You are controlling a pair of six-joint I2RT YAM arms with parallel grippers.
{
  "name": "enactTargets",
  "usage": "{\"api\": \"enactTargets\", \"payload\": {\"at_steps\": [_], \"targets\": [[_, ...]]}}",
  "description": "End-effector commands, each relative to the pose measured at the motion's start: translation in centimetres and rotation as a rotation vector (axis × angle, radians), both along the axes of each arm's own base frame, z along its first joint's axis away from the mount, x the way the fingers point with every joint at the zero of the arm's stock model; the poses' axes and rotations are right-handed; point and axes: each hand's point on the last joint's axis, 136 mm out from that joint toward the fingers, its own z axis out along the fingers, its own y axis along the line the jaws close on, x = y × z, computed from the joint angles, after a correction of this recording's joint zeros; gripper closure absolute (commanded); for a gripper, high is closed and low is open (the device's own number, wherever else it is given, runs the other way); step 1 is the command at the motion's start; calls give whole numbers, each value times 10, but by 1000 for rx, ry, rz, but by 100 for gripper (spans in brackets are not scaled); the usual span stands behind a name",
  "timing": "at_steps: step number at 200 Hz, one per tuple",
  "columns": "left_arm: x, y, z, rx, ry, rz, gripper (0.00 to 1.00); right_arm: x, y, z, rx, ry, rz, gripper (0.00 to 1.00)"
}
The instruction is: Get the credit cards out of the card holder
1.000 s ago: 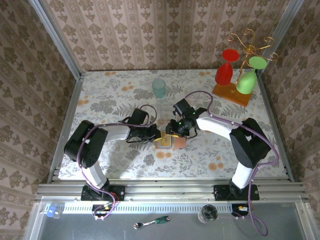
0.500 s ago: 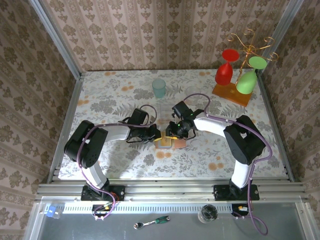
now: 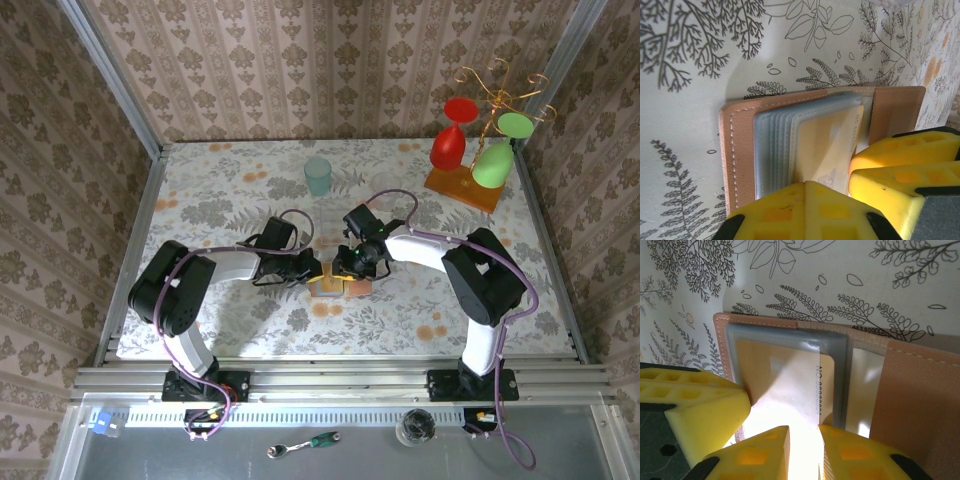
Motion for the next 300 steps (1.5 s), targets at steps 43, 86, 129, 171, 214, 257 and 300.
{"api": "enactTargets", "payload": {"at_steps": [43,86,129,171,214,257,300], "targets": [[-8,9,-8,39,9,0,100,-6,-16,-11,-81,17,4,76],[-8,9,-8,40,10,3,100,-6,-19,-9,-97,10,2,76],[-7,10,-7,36,7,6,100,-6,-22,-7,-116,3,7,76],[-3,7,2,6,-16,13,100,-5,-22,-6,-113,0,8,76],[-3,8,4,8,-19,15,99,-5,-22,-4,-108,-9,6,76],[-3,8,2,11,-18,16,100,-1,-19,9,-80,-40,1,76],[0,6,11,1,-33,15,100,-1,-23,15,-71,-50,-9,76]]}}
